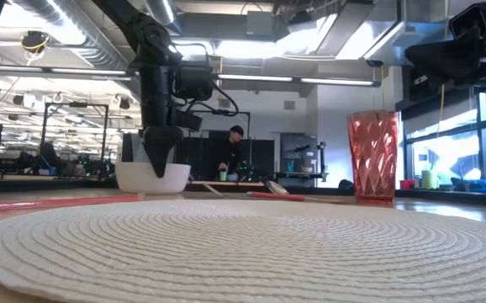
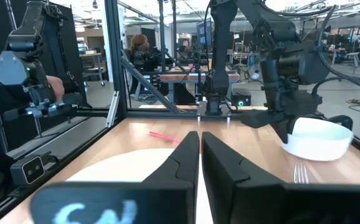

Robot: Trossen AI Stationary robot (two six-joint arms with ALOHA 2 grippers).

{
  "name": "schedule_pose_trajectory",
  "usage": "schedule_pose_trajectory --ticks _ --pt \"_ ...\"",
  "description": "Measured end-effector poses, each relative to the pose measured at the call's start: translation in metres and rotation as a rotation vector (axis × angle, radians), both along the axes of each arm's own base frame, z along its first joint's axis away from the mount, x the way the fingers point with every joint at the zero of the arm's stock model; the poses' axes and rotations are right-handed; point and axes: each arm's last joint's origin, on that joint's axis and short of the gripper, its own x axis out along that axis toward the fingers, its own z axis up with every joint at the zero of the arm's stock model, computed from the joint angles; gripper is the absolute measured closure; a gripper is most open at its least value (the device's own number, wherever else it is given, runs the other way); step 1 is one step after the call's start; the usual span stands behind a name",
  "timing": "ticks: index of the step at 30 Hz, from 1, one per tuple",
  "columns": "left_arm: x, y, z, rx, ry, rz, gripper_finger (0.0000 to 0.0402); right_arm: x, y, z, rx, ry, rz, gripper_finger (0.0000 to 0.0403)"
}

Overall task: Pick & Place Utensil
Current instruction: Put the white bowl on the white mat

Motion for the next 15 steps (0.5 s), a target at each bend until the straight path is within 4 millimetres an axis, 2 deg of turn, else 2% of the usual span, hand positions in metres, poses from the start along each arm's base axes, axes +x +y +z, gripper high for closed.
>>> schedule_pose_trajectory --ticks 3,7,11,15 --pt "0.002 -0.008 0.009 0.042 -0.005 -0.022 0.0397 0.0 0.0 0.0 0.0 0.0 0.0 0.0382" --pt "0.012 -0.031 0.034 0.08 -0.053 -0.073 0.0397 0.0 0.0 0.0 0.0 0.0 -0.001 0.0382" --pt "0.03 -0.073 0.063 0.081 -0.11 -0.184 0.0398 0.0 0.0 0.0 0.0 -0.001 0.0 0.0382" --pt "0.051 -0.128 0.088 0.074 -0.206 -0.315 0.0398 0.0 0.0 0.0 0.0 -0.001 -0.001 0.0382"
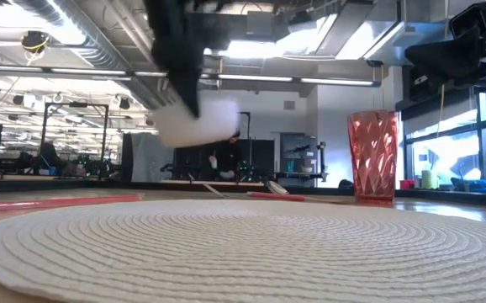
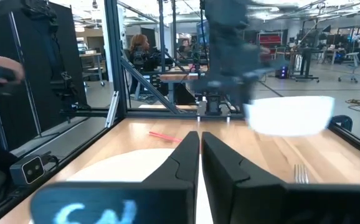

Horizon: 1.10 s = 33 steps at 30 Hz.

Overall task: Pick & Place Utensil
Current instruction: Put the white bowl on the white mat

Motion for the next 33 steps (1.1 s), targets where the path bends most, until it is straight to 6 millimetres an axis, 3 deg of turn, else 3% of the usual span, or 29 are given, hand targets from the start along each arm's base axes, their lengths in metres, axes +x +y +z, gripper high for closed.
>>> schedule_pose_trajectory --ticks 5,11,15,20,28,33 --pt "0.026 -0.07 0.009 -0.026 -0.062 -0.16 0.0398 0.0 0.0 0.0 0.0 0.0 -0.001 0.0382" --pt "0.059 -0.144 -0.017 -0.052 0.029 -0.356 0.0398 0.0 0.0 0.0 0.015 0.002 0.001 0.0382" --pt "0.078 -0.179 -0.03 -0.074 0.086 -0.462 0.0398 0.0 0.0 0.0 0.028 0.004 0.004 0.0382" --pt "0.094 -0.197 -0.043 -0.088 0.134 -0.501 0.0398 0.0 0.0 0.0 0.029 0.006 0.004 0.0382" --pt "0.099 -0.199 -0.073 -0.127 0.248 -0.535 0.0398 0.0 0.0 -0.001 0.027 0.011 0.004 0.0382" --pt "0.099 -0.199 -0.077 -0.131 0.264 -0.539 0.0396 0.0 0.0 -0.001 0.024 0.012 0.002 0.0382"
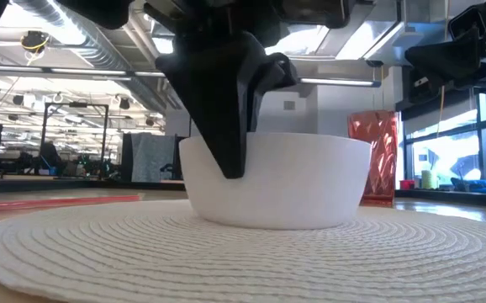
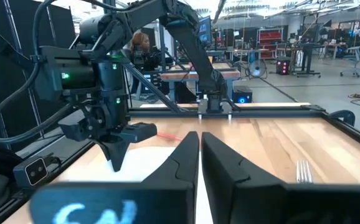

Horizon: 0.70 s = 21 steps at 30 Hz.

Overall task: Pick & Place Utensil
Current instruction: Put the white bowl on the white mat, then put the orange cup on the white mat to the right of the white bowl

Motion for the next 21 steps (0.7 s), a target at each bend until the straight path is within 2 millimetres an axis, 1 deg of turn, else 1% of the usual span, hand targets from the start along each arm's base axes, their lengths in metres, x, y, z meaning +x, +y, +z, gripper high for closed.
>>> schedule_pose_trajectory --ticks 3,6,13,15,17,19,21 --pt "0.0 0.0 0.0 -0.019 0.009 -0.003 0.0383 0.0 0.0 0.0 0.0 0.0 0.0 0.0382" --pt "-0.001 0.0 0.002 -0.01 0.011 0.017 0.0356 0.0 0.0 0.0 0.001 0.0 0.0 0.0382" --pt "0.002 0.0 0.029 -0.016 -0.032 0.037 0.0292 0.0 0.0 0.0 0.003 0.001 0.0 0.0382" --pt "-0.001 0.001 0.044 0.003 -0.015 0.028 0.0281 0.0 0.0 0.0 0.003 0.001 0.0 0.0382" --pt "-0.009 0.006 0.065 0.049 -0.013 0.035 0.0277 0.0 0.0 -0.001 0.004 0.006 0.0 0.0382" --pt "-0.018 0.011 0.093 0.102 -0.084 0.058 0.028 0.0 0.0 -0.002 0.006 0.019 0.0 0.0382" --pt "-0.031 0.02 0.125 0.152 -0.182 0.069 0.0296 0.0 0.0 -0.002 0.006 0.024 -0.001 0.0382"
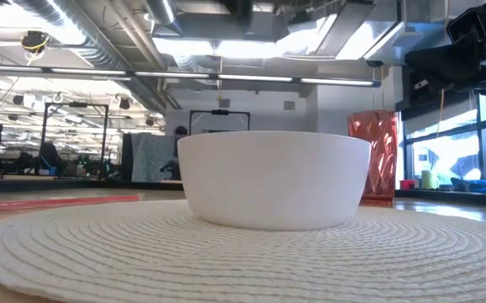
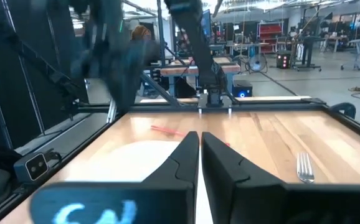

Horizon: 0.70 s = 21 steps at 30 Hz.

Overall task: Pick & Place Utensil
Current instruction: Put the orange cup on the white mat to the right of the white bowl

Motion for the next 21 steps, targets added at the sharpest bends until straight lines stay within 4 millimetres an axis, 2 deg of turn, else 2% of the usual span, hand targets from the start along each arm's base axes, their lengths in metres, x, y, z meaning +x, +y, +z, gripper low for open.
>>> schedule_pose_trajectory --ticks 5,7,10,13,16,21 --pt "-0.038 0.026 0.07 0.037 -0.304 0.01 0.0361 0.0 0.0 0.0 -0.001 -0.002 0.001 0.0382" --pt "-0.058 0.04 0.089 0.023 -0.386 0.019 0.0389 0.0 0.0 0.0 -0.003 -0.002 0.001 0.0382" --pt "-0.095 0.059 0.098 0.028 -0.465 0.016 0.0397 0.0 0.0 0.0 -0.003 -0.001 0.001 0.0382" --pt "-0.126 0.07 0.085 0.011 -0.595 0.01 0.04 0.0 0.0 0.0 -0.003 0.002 0.002 0.0382" --pt "-0.153 0.088 0.062 -0.04 -0.774 -0.002 0.04 0.0 0.0 -0.001 -0.004 0.005 0.002 0.0382" --pt "-0.182 0.127 0.0 -0.034 -1.041 0.103 0.04 0.0 0.0 0.001 -0.03 -0.009 0.0 0.0382"
